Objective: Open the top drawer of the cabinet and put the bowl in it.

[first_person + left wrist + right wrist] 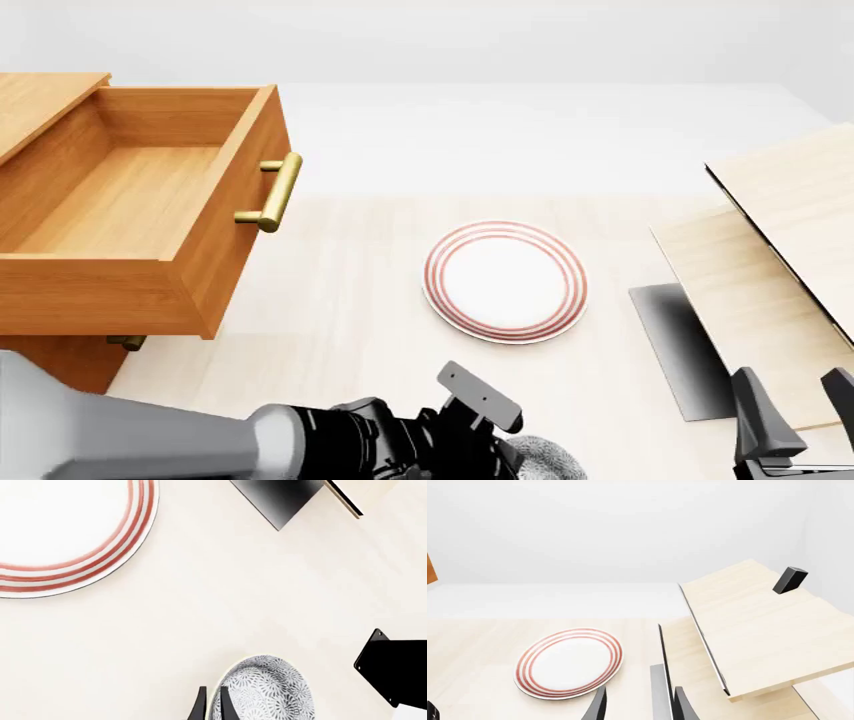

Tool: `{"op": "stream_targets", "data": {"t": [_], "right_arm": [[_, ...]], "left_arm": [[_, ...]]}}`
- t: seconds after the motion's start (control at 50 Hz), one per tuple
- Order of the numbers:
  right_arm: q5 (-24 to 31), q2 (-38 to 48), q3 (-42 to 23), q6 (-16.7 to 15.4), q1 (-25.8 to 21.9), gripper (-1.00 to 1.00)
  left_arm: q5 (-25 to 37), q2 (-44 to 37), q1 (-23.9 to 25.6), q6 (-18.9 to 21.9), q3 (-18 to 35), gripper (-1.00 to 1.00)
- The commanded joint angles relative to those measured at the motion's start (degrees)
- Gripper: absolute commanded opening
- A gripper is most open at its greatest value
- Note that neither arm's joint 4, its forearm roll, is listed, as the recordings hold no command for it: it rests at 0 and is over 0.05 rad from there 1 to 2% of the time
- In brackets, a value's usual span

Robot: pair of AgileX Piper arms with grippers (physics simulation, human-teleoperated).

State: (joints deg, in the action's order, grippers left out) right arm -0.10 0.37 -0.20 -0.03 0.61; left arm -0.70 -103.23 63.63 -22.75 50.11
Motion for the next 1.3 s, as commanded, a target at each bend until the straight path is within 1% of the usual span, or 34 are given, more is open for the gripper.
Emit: {"op": "stream_targets", "data": {"t": [0.02,0.2,0.28,0.3,0.32,0.38,0.4,0.46,0.52,0.54,0.58,0.6,0.62,0.64,0.66,0.7,0.78,0.8,0.84,0.88,0.9,0.96,1.0,1.02,1.06,1.08,1.12,1.14,1.18,1.3], "right_arm": [[-0.01,-0.03,0.02,0.00,-0.01,1.00],[-0.01,-0.03,0.02,0.00,-0.01,1.00],[-0.01,-0.03,0.02,0.00,-0.01,1.00],[0.00,-0.03,0.02,0.00,0.00,1.00],[-0.01,-0.03,0.02,0.00,0.00,1.00],[0.00,-0.02,0.02,-0.01,0.00,1.00],[-0.01,-0.03,0.02,0.01,-0.01,1.00],[0.00,-0.03,0.02,0.00,0.00,1.00],[0.00,-0.03,0.02,-0.01,-0.01,1.00],[0.00,-0.03,0.02,-0.01,0.00,1.00],[-0.01,-0.04,0.02,-0.02,-0.01,1.00],[0.00,-0.03,0.02,-0.02,0.00,1.00],[0.00,-0.02,0.02,0.02,0.00,1.00],[0.00,-0.03,0.02,-0.01,0.00,1.00],[0.00,-0.03,0.02,0.01,0.01,1.00],[0.00,-0.03,0.02,-0.02,-0.01,1.00],[0.00,-0.02,0.02,0.01,-0.01,1.00],[0.00,-0.03,0.02,0.01,-0.01,1.00],[-0.01,-0.03,0.02,-0.03,-0.01,1.00],[0.00,-0.03,0.02,0.03,0.00,1.00],[-0.01,-0.04,0.02,-0.01,-0.01,1.00],[0.00,-0.03,0.02,0.02,0.00,1.00],[0.00,-0.02,0.02,-0.01,-0.01,1.00],[0.00,-0.03,0.02,0.03,-0.01,1.00],[-0.01,-0.03,0.02,0.00,0.00,1.00],[0.00,-0.03,0.02,0.01,0.00,1.00],[-0.01,-0.04,0.02,-0.01,-0.01,1.00],[0.00,-0.02,0.02,0.04,0.00,1.00],[-0.01,-0.03,0.02,-0.01,0.00,1.00],[-0.01,-0.03,0.02,0.00,-0.01,1.00]], "left_arm": [[0.79,1.98,-0.56,1.22,-0.23,-1.00],[2.75,3.99,-1.36,1.12,0.16,-1.00],[4.10,5.87,-2.78,1.88,-0.12,-1.00],[4.28,6.90,-4.12,2.16,-1.10,-1.00],[4.79,6.62,-3.85,1.33,-0.76,-1.00],[5.55,8.03,-4.09,1.68,-0.54,-1.00],[5.84,8.14,-3.84,0.89,-0.28,-1.00],[6.97,9.89,-4.51,1.34,-0.22,-1.00],[7.95,11.45,-6.14,2.02,-0.83,-1.00],[8.62,11.06,-6.20,0.46,-0.77,-1.00],[9.70,12.55,-7.09,2.29,-0.52,-1.00],[9.70,13.22,-7.34,0.95,-0.96,-1.00],[10.31,13.02,-7.20,1.33,-0.40,-1.00],[10.91,14.11,-8.53,1.81,-1.05,-1.00],[11.76,15.07,-8.51,0.86,-0.65,-1.00],[12.83,16.03,-9.32,1.85,-0.44,-1.00],[14.18,17.24,-10.30,1.82,0.08,-1.00],[14.19,19.08,-11.99,1.81,-1.30,-1.00],[14.69,18.19,-10.54,0.28,0.10,-1.00],[15.29,19.01,-12.08,1.34,-0.34,-1.00],[15.18,18.82,-11.17,0.29,0.39,-1.00],[16.39,21.04,-12.82,0.68,0.57,-1.00],[17.40,20.64,-12.34,0.67,1.99,-1.00],[17.67,21.70,-13.33,0.79,1.54,-1.00],[18.60,21.29,-13.22,0.85,2.67,-1.00],[18.21,22.96,-13.85,-0.46,2.07,-1.00],[19.35,22.15,-13.65,0.48,3.22,-1.00],[19.13,22.95,-14.00,-0.33,3.03,-1.00],[19.40,22.82,-13.39,-0.27,4.03,-1.00],[21.02,23.71,-14.67,-0.63,5.22,-1.00]]}}
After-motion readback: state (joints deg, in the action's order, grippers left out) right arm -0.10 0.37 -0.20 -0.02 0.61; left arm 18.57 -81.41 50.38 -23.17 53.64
